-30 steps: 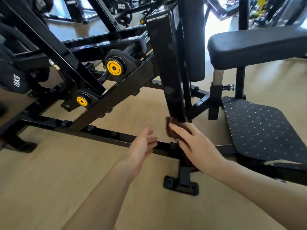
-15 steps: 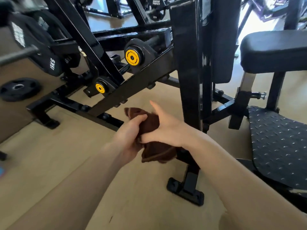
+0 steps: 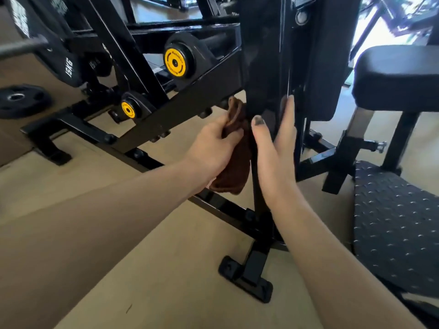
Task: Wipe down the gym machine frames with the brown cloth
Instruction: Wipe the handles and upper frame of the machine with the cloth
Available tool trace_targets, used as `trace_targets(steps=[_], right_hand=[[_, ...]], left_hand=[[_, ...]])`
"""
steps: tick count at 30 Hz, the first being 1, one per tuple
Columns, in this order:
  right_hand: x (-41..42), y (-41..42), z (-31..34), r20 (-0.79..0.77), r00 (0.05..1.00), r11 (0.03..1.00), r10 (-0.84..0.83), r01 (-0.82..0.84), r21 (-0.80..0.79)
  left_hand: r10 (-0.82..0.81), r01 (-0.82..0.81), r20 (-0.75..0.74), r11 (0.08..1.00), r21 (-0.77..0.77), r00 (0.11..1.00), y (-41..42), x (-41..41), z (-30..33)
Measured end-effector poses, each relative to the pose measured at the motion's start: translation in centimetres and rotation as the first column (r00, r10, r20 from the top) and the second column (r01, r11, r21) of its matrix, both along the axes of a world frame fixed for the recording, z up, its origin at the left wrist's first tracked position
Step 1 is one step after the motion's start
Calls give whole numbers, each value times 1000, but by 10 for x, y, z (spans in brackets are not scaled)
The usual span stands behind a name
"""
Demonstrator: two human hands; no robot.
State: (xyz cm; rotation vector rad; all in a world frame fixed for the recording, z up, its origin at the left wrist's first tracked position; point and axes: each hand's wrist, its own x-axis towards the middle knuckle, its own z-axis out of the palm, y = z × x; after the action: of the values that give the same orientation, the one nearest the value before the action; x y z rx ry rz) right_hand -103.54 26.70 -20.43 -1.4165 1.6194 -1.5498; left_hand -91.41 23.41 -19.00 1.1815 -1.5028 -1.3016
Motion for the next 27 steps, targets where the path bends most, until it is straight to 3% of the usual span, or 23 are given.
trace_targets(steps=[5, 9, 14, 16, 20, 24, 27], right_hand=[[9, -15, -13, 96, 989, 985, -115, 126, -114], [17, -12, -18, -72, 975, 963, -211, 194, -187], [-17, 10, -22, -319, 947, 999, -36, 23, -45], [-38, 31, -35, -380, 922, 994, 78, -42, 103], [-51, 73, -47, -255, 950, 887, 182, -47, 460], [-29, 75, -30, -483, 865, 906, 137, 88, 415], [-6, 65, -18, -486, 871, 924, 65, 132, 359]], left_hand=[[-43, 52, 94, 994, -96, 995, -7, -3, -17], [-146, 146, 56, 989, 10, 988, 7, -6, -65], [-305, 301, -2, 940, 160, 953, 14, -13, -103], [-304, 303, -10, 949, 85, 953, 0, -9, -98], [-285, 280, -49, 956, -91, 957, -18, -6, -82], [-298, 286, -93, 950, -123, 950, -6, -18, -100], [-377, 370, -66, 923, -104, 924, -6, -22, -113]])
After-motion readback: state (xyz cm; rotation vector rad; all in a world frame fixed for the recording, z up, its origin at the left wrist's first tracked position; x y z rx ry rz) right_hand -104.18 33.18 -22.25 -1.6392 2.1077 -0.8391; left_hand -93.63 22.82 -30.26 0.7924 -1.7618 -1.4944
